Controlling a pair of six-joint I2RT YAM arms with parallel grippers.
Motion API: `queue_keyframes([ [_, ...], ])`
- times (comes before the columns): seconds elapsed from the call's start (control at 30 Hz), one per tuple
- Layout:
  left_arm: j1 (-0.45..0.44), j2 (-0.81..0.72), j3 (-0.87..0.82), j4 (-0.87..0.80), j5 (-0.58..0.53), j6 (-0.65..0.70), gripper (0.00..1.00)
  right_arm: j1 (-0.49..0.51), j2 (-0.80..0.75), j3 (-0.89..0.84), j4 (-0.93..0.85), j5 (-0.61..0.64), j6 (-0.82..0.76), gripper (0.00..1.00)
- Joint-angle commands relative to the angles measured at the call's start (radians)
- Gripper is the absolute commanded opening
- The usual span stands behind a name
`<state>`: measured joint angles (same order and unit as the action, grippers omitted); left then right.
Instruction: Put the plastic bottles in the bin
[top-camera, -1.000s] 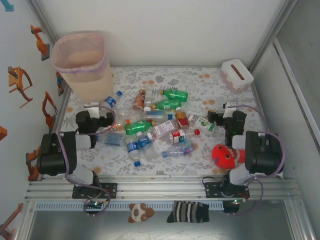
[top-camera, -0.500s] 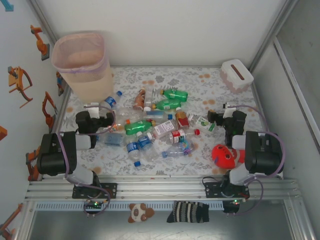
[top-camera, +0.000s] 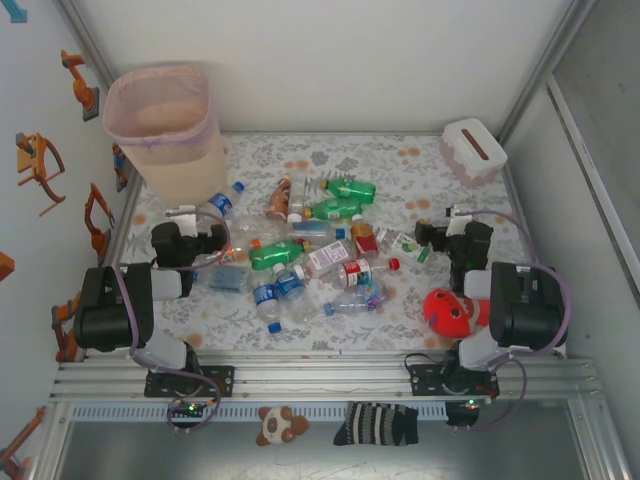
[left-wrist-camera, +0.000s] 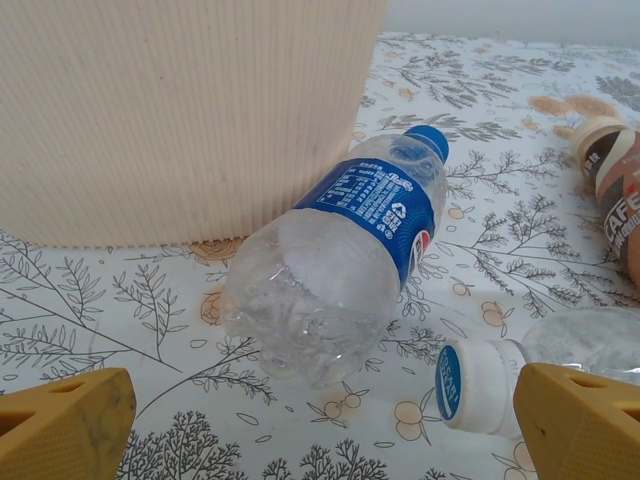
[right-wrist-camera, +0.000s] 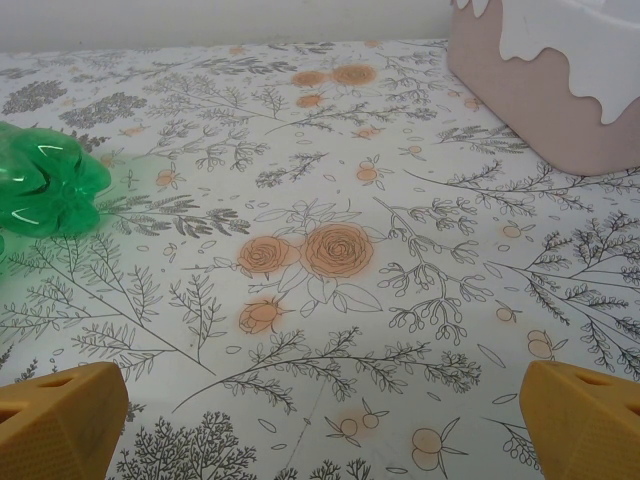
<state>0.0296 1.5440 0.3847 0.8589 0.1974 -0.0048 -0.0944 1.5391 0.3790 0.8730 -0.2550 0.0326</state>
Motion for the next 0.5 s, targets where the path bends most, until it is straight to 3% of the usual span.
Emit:
queue_keyframes([
  [0.0, 0.005, -0.004, 0.008, 0.004, -0.012, -0.012, 0.97, -0.003, 0.006, -0.009, 0.030, -0.010, -0.010, 0.99],
  [0.17, 0.002, -0.015, 0.011, -0.006, -0.013, -0.009, 0.97, -0.003, -0.052, 0.025, -0.075, 0.010, -0.004, 0.99],
  [0.47, -0.030, -0.134, 0.111, -0.307, -0.044, 0.011, 0.97, -0.002, -0.167, 0.021, -0.171, 0.039, 0.014, 0.96],
])
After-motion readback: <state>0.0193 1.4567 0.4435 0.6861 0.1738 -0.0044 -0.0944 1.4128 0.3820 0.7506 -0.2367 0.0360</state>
